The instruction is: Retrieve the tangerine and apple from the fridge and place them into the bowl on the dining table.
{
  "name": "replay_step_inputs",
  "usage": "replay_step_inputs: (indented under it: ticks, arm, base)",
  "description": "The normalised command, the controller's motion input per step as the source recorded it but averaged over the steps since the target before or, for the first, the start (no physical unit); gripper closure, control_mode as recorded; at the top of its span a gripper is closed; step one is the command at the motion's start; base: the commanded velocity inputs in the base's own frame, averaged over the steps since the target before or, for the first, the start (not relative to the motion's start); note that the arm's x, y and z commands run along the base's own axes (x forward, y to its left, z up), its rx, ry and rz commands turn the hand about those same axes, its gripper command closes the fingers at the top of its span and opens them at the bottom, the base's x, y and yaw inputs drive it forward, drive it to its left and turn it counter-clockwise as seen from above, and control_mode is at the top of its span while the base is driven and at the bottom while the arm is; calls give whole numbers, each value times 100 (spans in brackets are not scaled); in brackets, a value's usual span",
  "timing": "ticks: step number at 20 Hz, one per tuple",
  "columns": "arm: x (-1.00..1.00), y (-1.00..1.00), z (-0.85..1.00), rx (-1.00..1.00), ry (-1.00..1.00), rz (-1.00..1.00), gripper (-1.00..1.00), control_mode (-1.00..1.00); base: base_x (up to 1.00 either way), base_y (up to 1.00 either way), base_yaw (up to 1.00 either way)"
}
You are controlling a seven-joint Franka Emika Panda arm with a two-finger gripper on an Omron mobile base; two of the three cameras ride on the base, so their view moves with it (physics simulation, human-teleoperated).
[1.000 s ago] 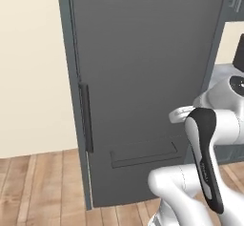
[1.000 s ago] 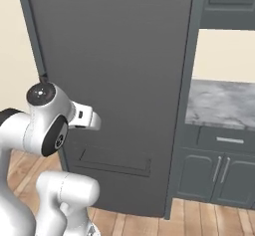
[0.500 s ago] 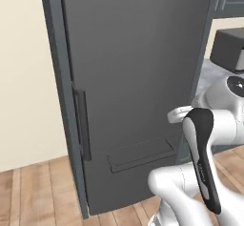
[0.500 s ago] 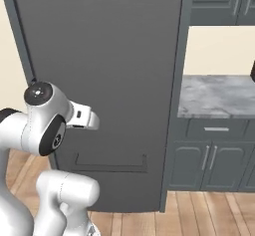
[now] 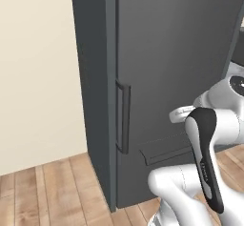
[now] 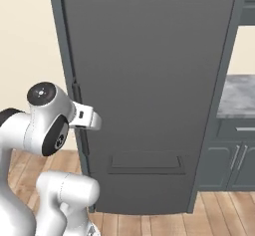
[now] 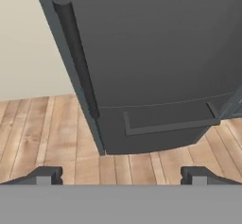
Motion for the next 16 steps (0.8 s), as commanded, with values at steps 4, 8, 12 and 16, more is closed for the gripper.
replay_step_inputs:
  ticks: [4,8,12,16]
  arm:
    - [0,0,0,0,0,0,-100,100]
    - [0,0,0,0,0,0,-100,100]
    - [0,0,0,0,0,0,-100,100]
    - [0,0,0,0,0,0,-100,-100]
  base:
    - [-20,53,-12]
    - [-32,24,-11]
    - [-6,17,-4]
    - [1,2,0]
